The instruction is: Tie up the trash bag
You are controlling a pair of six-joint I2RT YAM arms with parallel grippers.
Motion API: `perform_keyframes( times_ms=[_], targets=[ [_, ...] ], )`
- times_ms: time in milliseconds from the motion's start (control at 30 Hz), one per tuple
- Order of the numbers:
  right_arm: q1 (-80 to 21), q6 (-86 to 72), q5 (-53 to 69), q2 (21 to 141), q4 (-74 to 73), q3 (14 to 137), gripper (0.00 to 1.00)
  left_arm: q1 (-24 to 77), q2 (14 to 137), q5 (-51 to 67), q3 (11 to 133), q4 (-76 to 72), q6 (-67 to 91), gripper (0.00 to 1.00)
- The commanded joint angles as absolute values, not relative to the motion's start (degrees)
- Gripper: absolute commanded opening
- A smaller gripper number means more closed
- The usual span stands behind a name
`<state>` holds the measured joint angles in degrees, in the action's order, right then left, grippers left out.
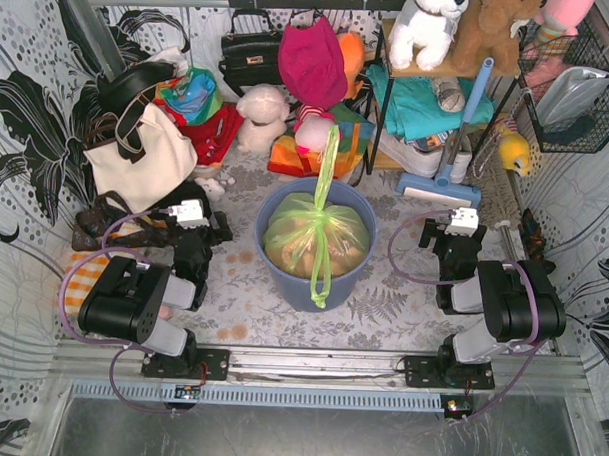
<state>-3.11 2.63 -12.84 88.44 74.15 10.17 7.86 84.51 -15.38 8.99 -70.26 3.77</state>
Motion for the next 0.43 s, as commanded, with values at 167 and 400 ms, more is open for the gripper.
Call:
perform_keyframes(
  times_ms=[167,400],
  targets=[
    [-2.7,2.5,-12.9,88.4,76.2,10.6,0.97,6.9,84.1,-14.2,10.5,-72.5,3.9,0.98],
    [-2.7,2.5,-12.9,88.4,76.2,10.6,0.97,5.3,84.1,-11.6,11.9,-69.9,4.7,0.98]
  ],
)
